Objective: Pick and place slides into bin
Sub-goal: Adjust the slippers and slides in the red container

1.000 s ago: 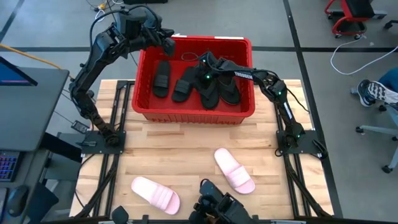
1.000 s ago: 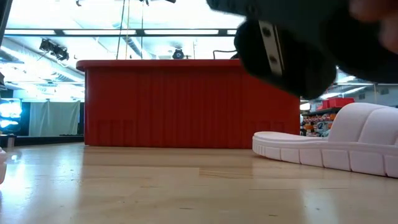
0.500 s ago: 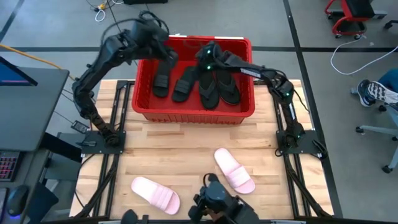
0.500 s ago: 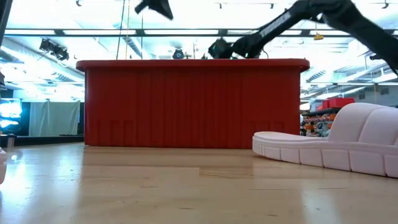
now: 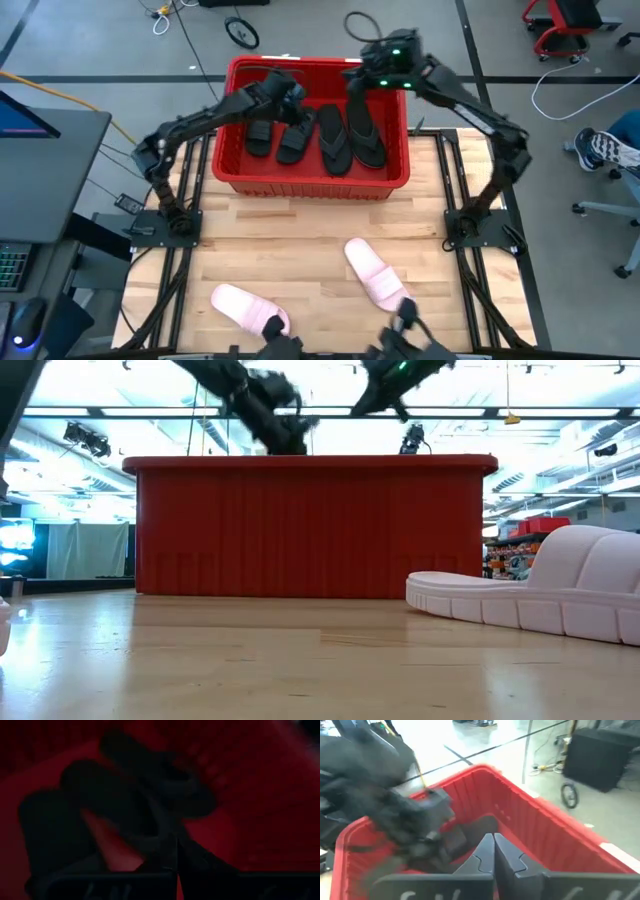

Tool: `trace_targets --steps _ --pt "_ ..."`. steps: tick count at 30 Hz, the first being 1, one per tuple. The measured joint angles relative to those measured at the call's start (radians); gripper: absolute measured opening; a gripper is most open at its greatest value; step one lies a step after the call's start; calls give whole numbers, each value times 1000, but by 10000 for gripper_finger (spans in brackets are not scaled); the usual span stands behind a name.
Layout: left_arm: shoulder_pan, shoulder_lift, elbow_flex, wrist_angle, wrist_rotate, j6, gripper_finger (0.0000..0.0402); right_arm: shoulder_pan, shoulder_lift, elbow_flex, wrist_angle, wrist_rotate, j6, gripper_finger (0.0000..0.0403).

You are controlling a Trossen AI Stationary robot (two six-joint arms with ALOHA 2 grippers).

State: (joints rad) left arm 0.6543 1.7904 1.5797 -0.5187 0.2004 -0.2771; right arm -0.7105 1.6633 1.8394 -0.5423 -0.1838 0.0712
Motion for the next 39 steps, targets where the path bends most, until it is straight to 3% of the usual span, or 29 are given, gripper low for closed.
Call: trace_targets --steps 12,18,25,34,39 --pt "1 310 57 -59 37 14 1 13 -161 0 -176 34 -22 2" --pt "-3 323 64 -95 -161 -16 1 20 -155 0 -194 36 -23 2" --pt "7 319 65 -127 -317 0 1 29 -120 0 -228 35 -30 2" --pt "84 317 65 -125 -358 -182 1 62 -114 0 -266 34 -31 3" --pt "99 314 65 -119 -349 -181 1 75 -114 0 -305 33 -42 3"
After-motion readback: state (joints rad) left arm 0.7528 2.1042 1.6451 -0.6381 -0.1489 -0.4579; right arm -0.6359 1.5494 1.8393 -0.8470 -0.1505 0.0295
